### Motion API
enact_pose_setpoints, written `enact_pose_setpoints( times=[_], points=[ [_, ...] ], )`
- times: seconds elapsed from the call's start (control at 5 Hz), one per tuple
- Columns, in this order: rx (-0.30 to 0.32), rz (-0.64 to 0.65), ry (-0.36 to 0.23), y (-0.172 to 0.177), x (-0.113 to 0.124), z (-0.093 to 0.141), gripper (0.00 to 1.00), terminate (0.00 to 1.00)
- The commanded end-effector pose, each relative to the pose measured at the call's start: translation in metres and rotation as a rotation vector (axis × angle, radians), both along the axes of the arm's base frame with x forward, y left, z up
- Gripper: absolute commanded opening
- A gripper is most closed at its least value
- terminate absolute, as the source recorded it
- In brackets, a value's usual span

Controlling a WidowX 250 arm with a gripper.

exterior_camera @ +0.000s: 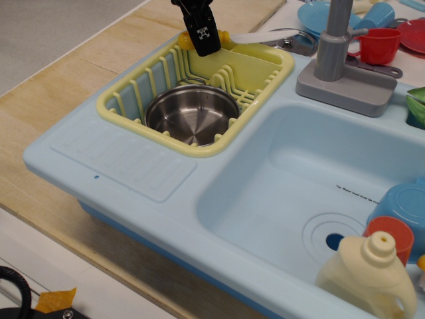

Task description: Put knife in pot or pan

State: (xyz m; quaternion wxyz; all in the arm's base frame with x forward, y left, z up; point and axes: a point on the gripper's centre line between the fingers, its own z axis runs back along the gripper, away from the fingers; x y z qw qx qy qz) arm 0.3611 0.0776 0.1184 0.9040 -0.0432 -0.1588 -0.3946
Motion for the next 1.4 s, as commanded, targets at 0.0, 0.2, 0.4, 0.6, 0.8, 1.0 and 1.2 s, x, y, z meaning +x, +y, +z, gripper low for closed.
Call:
enact_pose_setpoints(
  times=[0.0, 0.2, 0.4, 0.6, 0.8, 1.0, 1.2],
  points=[
    [0.017, 0.076, -0.121, -0.011, -0.020, 0.032, 1.00, 0.00],
    [-0.039, 0.184, -0.178, -0.024, -0.047, 0.024, 1.00, 0.00],
    [-0.066, 0.236, -0.203, -0.027, -0.065, 0.012, 1.00, 0.00],
    [-0.078, 0.262, -0.182, -0.027, -0.072, 0.006, 1.00, 0.00],
    [-0.057, 0.291, -0.161, -0.025, -0.078, 0.009, 1.00, 0.00],
    [-0.034, 0.254, -0.087, -0.020, -0.077, 0.016, 1.00, 0.00],
    [-0.034, 0.254, -0.087, -0.020, -0.077, 0.016, 1.00, 0.00]
  ],
)
